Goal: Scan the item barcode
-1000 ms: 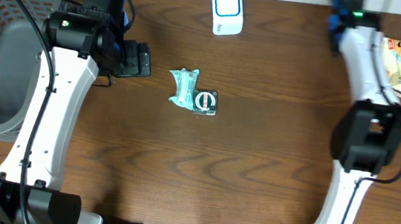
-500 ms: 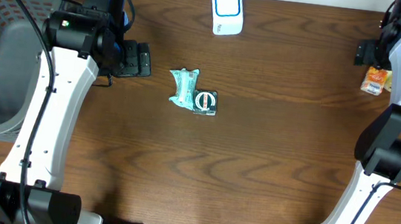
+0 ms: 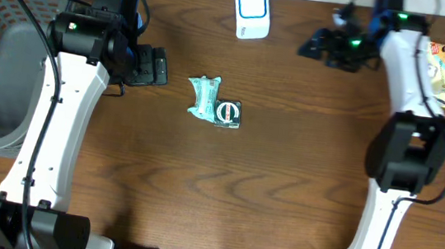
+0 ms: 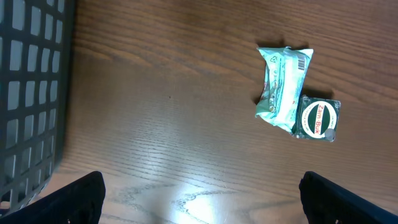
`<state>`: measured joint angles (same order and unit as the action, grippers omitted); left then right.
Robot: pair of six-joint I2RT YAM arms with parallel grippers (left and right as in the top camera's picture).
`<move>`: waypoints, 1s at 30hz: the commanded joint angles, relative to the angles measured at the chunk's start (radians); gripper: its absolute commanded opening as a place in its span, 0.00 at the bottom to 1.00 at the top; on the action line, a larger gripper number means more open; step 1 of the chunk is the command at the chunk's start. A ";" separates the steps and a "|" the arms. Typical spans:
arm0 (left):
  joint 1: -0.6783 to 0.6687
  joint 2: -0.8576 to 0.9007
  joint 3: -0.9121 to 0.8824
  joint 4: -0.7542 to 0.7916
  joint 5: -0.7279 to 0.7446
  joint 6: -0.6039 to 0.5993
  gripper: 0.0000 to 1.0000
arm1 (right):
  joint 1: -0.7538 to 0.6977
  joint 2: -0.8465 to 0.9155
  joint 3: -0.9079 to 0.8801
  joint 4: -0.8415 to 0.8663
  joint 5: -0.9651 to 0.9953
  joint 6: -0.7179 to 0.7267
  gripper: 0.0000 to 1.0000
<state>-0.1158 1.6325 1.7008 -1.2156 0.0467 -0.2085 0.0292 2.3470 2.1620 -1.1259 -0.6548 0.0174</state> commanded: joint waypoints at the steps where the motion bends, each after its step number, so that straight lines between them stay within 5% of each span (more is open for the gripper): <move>1: 0.002 0.006 -0.001 -0.003 -0.005 0.005 0.98 | 0.148 -0.038 -0.016 0.000 0.064 0.012 0.93; 6: 0.002 0.006 -0.001 -0.003 -0.005 0.005 0.98 | 0.344 -0.025 -0.016 0.007 0.398 0.149 0.94; 15: 0.002 0.006 -0.001 -0.003 -0.005 0.005 0.98 | 0.544 -0.020 -0.016 0.007 0.615 0.323 0.93; 30: 0.002 0.006 -0.001 -0.003 -0.005 0.005 0.98 | 0.621 0.059 -0.016 0.167 0.521 0.327 0.79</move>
<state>-0.1158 1.6325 1.7008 -1.2156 0.0467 -0.2085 0.6292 2.3638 2.1509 -0.9722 -0.1230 0.3328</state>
